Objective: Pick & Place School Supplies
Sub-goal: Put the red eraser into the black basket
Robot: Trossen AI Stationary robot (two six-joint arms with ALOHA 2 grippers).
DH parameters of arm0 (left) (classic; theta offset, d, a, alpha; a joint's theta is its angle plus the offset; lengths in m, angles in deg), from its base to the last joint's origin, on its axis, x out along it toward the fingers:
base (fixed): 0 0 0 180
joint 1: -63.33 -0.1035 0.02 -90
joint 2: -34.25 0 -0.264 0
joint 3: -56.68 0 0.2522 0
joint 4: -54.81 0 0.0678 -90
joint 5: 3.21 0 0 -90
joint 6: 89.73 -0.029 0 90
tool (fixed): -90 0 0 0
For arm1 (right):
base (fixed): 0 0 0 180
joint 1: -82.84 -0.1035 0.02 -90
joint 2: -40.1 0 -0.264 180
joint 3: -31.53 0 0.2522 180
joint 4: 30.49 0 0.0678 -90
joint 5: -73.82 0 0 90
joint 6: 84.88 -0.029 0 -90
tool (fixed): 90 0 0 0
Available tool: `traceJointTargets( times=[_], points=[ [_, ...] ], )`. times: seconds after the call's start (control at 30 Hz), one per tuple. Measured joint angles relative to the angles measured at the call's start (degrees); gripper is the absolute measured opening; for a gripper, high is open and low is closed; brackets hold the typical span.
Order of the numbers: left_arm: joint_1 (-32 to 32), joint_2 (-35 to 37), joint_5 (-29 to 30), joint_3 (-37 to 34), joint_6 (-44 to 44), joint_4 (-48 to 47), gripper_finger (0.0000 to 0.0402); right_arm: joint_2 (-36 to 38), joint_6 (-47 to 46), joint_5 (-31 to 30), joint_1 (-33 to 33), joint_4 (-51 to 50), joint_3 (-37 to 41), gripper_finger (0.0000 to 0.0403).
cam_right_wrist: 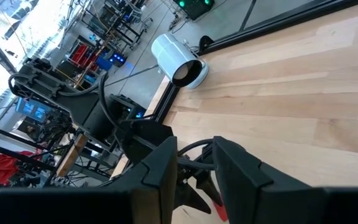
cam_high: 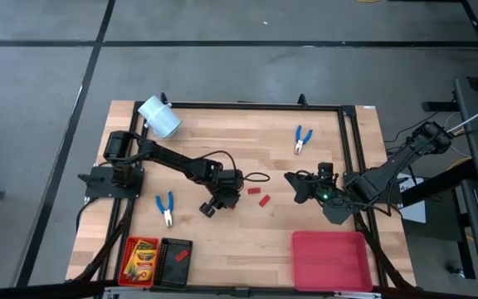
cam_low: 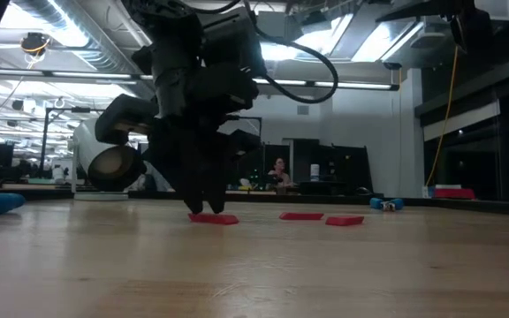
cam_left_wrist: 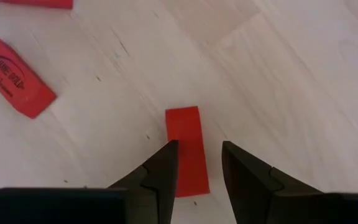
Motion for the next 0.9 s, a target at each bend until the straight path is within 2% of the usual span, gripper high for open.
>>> traceJointTargets(
  times=[0.9],
  points=[
    [-1.8,-1.6,-2.0,0.2,0.4,1.2,0.0118,0.0,0.0,0.0,0.0,0.1,0.0,0.0107]
  ],
)
